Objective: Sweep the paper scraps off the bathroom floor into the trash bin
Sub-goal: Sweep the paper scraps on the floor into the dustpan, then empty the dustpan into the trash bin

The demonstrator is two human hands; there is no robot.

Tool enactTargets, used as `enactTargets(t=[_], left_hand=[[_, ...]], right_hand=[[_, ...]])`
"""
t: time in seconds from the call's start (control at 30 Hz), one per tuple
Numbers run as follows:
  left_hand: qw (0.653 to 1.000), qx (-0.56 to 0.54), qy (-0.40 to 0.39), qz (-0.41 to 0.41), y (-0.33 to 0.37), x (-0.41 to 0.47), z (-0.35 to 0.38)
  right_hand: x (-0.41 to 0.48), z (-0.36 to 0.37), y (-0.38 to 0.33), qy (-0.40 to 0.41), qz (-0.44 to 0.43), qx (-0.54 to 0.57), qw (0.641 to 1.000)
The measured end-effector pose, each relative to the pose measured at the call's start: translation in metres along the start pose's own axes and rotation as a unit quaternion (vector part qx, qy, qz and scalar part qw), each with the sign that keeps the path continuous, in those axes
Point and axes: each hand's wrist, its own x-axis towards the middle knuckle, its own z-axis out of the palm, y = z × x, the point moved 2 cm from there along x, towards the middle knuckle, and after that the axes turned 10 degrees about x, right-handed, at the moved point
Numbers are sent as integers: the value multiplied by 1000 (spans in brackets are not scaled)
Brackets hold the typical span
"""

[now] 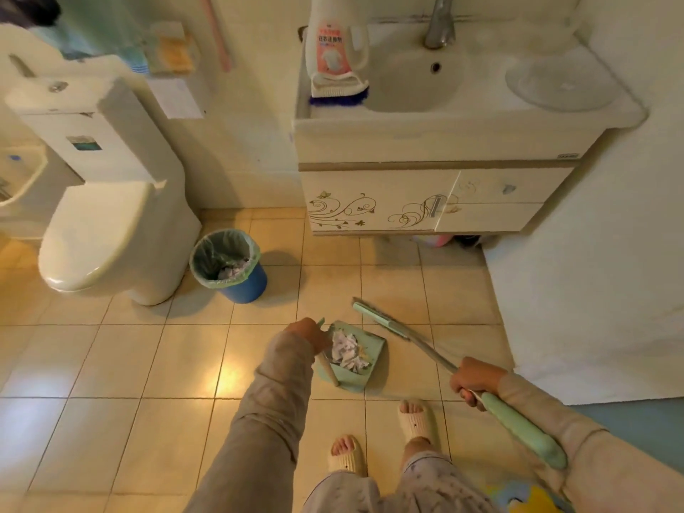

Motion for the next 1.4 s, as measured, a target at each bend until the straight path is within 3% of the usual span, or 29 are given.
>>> enactTargets(t=[0.07, 0.13, 0.23, 0.33, 0.67, 0.8, 1.03, 1.13, 1.4], left_hand=[[993, -86, -65, -44, -7, -7, 1], [992, -71, -82, -57, -12, -12, 2], [995, -34, 23, -94, -16, -13, 5], [980, -84, 89, -156, -22, -16, 17], [907, -253, 174, -288, -34, -65, 77], [888, -258, 210, -318, -46, -88, 80], [834, -300, 264, -381, -79, -124, 90], [809, -315, 295, -400, -91, -137, 91], [787, -299, 393, -370, -108, -146, 61]], right_hand=[[6, -10, -11, -2, -9, -15, 1000], [13, -19, -23, -4, -22, -40, 999], [23, -38, -39, -12, -45, -79, 996], [31, -56, -57, -31, -67, -112, 991], [58, -51, -122, -74, -132, -224, 963], [62, -21, -127, -129, -112, -184, 968], [66, -3, -129, -220, -40, -20, 974], [69, 1, -126, -215, -42, -25, 975], [68, 25, -115, -213, -29, -52, 975]])
